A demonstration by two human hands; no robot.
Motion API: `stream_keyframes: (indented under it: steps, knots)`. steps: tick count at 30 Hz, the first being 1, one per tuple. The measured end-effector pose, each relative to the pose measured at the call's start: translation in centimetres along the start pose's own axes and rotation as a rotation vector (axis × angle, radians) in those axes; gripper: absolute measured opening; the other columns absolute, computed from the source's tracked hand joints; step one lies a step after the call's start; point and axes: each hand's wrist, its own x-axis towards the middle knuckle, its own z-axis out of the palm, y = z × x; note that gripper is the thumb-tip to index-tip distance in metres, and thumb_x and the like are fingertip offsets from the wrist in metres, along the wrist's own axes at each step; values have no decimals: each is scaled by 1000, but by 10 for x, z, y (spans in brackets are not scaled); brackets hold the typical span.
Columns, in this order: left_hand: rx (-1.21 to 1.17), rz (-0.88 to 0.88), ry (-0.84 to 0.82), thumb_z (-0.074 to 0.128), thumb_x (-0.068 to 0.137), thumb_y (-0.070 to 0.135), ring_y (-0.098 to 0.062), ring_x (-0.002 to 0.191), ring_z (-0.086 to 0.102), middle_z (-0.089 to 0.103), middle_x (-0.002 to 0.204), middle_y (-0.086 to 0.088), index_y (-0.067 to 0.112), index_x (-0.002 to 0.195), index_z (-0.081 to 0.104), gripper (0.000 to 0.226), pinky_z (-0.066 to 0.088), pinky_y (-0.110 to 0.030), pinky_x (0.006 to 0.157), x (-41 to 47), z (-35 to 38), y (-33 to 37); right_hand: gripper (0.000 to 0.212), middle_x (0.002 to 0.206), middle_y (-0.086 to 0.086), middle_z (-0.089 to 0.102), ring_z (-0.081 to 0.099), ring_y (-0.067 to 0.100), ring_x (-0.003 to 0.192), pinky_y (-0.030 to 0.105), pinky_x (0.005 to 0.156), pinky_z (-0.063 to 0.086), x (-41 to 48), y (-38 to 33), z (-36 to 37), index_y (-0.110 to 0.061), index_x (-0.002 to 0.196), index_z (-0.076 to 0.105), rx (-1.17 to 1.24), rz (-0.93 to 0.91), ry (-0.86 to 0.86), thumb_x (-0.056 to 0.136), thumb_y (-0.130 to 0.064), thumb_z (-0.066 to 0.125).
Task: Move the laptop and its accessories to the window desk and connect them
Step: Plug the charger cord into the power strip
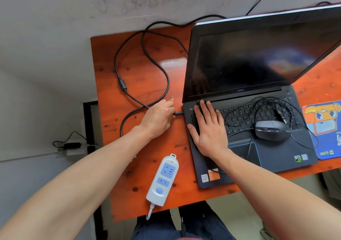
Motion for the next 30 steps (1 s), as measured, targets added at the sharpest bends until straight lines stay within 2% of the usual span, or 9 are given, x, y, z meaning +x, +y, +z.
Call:
stream_keyframes:
  steps: [9, 14, 16, 18, 21, 23, 25, 27, 30]
  knots:
    - [-36, -40, 0, 59, 90, 14, -23, 89, 52, 59, 93, -5, 5, 95, 70, 15, 47, -39, 77, 5, 4, -3, 62, 158, 9, 26, 15, 25, 149, 46, 118, 18, -1, 1, 3, -14, 148, 34, -2, 0, -7, 97, -51, 34]
    - [47, -135, 70, 68, 85, 31, -20, 99, 49, 59, 103, -1, 15, 109, 69, 29, 41, -35, 85, -1, -4, -1, 62, 159, 9, 26, 14, 24, 149, 46, 118, 17, -2, 1, -2, -14, 148, 35, 3, 9, -54, 97, -51, 32]
    - [53, -263, 166, 69, 83, 32, -22, 100, 51, 58, 104, -2, 16, 109, 67, 30, 43, -35, 84, -16, -14, -11, 63, 159, 9, 26, 15, 24, 149, 46, 119, 17, -2, 1, -4, -14, 148, 35, -1, 15, -73, 97, -51, 32]
    - [47, -478, 257, 68, 83, 32, -25, 99, 53, 57, 102, -4, 15, 103, 64, 26, 44, -37, 80, -39, -24, -30, 64, 158, 9, 26, 15, 24, 149, 46, 118, 17, -1, 0, -7, -14, 148, 35, -5, 17, -91, 97, -52, 31]
    - [8, -798, 117, 66, 84, 41, -27, 99, 57, 58, 105, -5, 16, 104, 56, 33, 50, -39, 79, -75, -32, -54, 64, 158, 9, 26, 15, 25, 149, 46, 118, 17, 0, -2, -10, -14, 148, 35, -16, 18, -116, 97, -53, 28]
    - [-16, -875, 9, 63, 86, 38, -29, 93, 60, 63, 102, -7, 17, 101, 54, 27, 52, -39, 76, -89, -31, -53, 65, 158, 10, 27, 16, 25, 149, 46, 118, 19, 0, -2, -12, -14, 147, 36, -16, 14, -120, 97, -53, 26]
    - [-68, -947, 22, 56, 90, 25, -33, 91, 61, 65, 99, -12, 13, 98, 55, 15, 52, -40, 75, -97, -26, -48, 65, 158, 10, 28, 18, 26, 148, 47, 117, 21, 1, -2, -16, -13, 147, 37, -16, 7, -128, 96, -53, 26]
    - [-170, -1076, 65, 51, 89, 18, -36, 89, 63, 65, 96, -17, 8, 98, 55, 14, 53, -41, 76, -105, -23, -46, 65, 158, 11, 27, 18, 27, 148, 47, 116, 21, 3, -3, -19, -12, 147, 37, -22, -3, -146, 96, -53, 28]
    - [-371, -1277, 147, 49, 85, 18, -32, 62, 69, 67, 74, -18, 7, 88, 53, 13, 59, -41, 64, -125, -25, -45, 63, 160, 11, 21, 13, 27, 149, 45, 117, 17, 6, 0, -22, -12, 149, 33, -31, -19, -186, 98, -50, 37]
